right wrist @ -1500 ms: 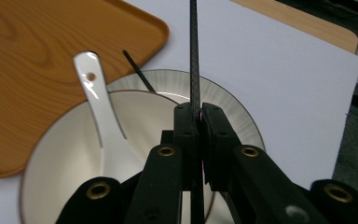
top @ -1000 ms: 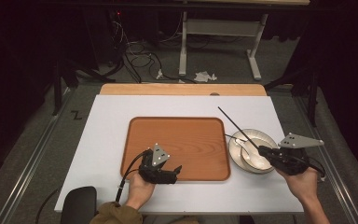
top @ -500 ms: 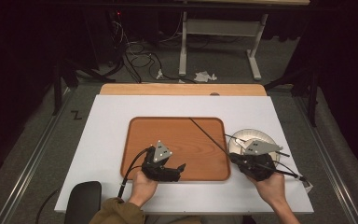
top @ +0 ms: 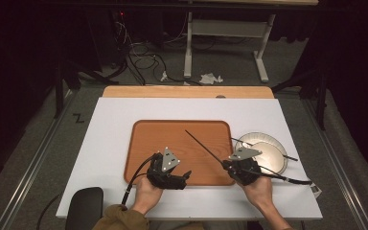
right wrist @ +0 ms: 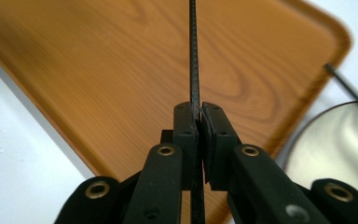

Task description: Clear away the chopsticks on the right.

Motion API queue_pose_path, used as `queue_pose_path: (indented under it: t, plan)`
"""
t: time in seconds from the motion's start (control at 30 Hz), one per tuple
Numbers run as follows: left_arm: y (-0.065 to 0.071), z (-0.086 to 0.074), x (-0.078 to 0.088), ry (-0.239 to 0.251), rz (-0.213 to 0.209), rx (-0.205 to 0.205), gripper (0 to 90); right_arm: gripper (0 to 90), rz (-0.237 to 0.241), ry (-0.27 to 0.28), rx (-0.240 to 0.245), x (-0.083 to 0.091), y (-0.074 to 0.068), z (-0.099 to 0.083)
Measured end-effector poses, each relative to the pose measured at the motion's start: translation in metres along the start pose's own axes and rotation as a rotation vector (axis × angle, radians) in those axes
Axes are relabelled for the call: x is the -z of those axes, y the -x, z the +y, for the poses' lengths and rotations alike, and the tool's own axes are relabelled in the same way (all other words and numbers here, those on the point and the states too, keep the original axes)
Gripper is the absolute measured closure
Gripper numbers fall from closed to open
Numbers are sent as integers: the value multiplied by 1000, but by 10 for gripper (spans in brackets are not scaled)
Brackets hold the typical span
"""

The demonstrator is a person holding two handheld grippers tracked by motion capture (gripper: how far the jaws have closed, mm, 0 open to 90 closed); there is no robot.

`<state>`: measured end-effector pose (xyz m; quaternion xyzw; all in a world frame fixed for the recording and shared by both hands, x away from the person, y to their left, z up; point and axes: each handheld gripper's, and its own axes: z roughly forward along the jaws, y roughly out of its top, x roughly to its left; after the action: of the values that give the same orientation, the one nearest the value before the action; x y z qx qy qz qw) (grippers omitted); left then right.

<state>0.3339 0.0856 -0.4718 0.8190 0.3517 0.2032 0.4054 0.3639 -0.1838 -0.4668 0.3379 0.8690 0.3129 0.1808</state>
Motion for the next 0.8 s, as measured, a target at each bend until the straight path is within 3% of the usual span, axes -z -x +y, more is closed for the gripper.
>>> queue_pose_path:
  t: [0.13, 0.37, 0.8]
  plan:
    - [-1, -4, 5, -1, 4, 11, 164, 858, 2, -54, 0, -20, -2, 0]
    - [-2, -7, 7, -8, 10, 24, 164, 855, -13, -128, -13, -37, 0, -2]
    - [-4, -8, 7, -13, 11, 39, 164, 850, -124, -117, -63, -39, 6, -3]
